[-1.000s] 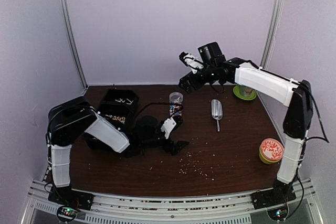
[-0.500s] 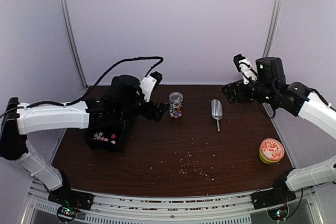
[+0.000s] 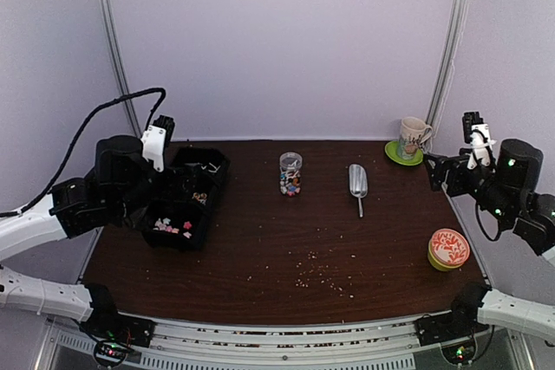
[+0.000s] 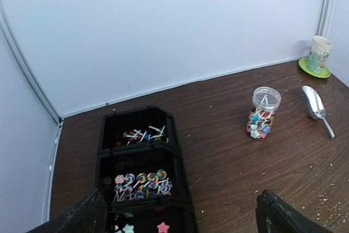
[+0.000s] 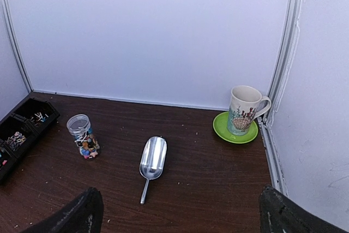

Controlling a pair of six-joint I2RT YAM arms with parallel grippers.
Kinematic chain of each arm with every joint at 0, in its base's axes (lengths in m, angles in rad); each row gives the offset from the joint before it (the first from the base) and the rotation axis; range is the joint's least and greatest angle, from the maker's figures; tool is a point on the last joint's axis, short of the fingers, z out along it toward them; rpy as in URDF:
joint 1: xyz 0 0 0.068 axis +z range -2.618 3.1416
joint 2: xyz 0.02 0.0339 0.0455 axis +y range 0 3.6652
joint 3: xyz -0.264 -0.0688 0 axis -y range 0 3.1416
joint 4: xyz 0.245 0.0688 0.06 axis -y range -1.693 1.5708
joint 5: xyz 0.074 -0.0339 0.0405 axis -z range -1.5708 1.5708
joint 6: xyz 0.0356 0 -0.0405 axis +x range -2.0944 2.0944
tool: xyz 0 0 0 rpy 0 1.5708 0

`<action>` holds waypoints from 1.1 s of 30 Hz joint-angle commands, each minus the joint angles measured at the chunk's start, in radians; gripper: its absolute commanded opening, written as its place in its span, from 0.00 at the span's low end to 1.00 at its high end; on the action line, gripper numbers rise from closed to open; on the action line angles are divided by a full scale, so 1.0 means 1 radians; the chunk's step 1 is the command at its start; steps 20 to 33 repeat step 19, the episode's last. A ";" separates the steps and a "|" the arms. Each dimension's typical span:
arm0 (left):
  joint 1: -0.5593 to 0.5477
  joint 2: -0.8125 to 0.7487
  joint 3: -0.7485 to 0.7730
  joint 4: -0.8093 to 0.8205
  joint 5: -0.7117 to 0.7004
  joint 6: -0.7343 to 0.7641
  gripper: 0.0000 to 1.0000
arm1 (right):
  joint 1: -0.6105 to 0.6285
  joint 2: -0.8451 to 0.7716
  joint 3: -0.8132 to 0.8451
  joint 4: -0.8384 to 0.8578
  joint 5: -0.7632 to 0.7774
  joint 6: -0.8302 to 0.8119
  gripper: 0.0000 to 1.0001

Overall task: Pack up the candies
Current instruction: Reset both arms

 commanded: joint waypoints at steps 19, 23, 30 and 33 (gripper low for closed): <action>0.012 -0.326 -0.173 -0.153 -0.227 -0.098 0.98 | -0.001 -0.227 -0.079 -0.096 0.095 0.061 0.99; 0.012 -0.326 -0.173 -0.153 -0.227 -0.098 0.98 | -0.001 -0.227 -0.079 -0.096 0.095 0.061 0.99; 0.012 -0.326 -0.173 -0.153 -0.227 -0.098 0.98 | -0.001 -0.227 -0.079 -0.096 0.095 0.061 0.99; 0.012 -0.326 -0.173 -0.153 -0.227 -0.098 0.98 | -0.001 -0.227 -0.079 -0.096 0.095 0.061 0.99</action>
